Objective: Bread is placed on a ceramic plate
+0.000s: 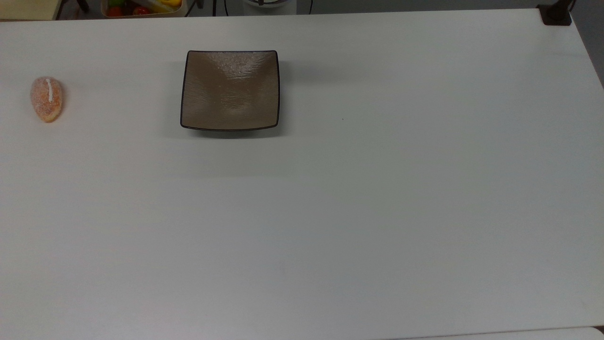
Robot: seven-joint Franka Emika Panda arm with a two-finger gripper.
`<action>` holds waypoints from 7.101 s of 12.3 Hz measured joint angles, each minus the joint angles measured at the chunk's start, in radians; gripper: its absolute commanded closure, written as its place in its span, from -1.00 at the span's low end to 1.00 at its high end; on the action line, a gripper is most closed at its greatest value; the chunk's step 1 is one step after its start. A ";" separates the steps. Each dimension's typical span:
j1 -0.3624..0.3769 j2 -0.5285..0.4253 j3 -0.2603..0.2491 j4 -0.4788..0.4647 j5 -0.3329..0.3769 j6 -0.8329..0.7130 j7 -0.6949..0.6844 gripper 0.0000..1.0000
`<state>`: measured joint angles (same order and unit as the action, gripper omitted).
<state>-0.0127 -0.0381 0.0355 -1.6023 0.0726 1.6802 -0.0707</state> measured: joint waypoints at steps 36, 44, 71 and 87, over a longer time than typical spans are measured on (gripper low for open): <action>-0.429 0.169 -0.204 -0.015 -0.034 0.217 -0.766 -1.00; -0.456 0.420 -0.205 -0.045 -0.033 0.460 -0.795 -1.00; -0.350 0.228 -0.199 -0.085 -0.064 0.213 -0.784 0.55; 0.143 0.049 -0.181 -0.238 -0.005 0.023 -0.264 0.45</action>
<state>0.1304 0.0111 -0.1458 -1.8398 0.0675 1.7033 -0.3352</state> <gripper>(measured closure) 0.749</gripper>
